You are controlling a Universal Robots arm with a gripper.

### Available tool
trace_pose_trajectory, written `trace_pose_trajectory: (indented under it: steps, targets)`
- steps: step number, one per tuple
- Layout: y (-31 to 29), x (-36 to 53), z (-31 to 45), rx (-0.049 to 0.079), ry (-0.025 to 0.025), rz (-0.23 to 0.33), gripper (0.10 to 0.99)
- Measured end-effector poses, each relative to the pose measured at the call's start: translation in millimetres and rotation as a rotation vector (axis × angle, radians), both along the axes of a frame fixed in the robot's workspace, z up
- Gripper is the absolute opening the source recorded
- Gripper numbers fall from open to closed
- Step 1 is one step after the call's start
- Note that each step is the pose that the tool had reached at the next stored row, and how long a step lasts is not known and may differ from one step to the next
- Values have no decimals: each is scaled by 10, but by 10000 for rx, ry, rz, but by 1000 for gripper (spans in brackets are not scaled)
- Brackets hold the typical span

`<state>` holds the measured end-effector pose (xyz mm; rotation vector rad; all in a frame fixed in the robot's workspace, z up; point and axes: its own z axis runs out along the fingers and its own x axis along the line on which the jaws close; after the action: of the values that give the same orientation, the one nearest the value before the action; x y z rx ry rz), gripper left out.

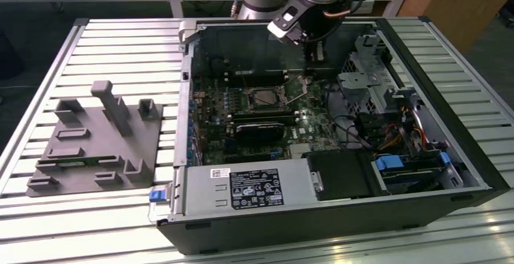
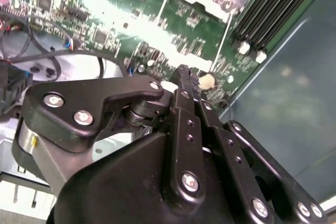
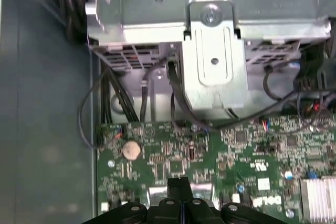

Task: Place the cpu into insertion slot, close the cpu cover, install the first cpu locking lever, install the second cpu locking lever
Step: 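Close the cpu cover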

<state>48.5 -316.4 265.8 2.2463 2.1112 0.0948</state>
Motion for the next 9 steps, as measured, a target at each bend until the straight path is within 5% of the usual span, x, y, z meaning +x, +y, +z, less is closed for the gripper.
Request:
trace_pose_trajectory:
  steps: [9]
  targets:
    - [12, 140, -101, -1, 22, 0, 106]
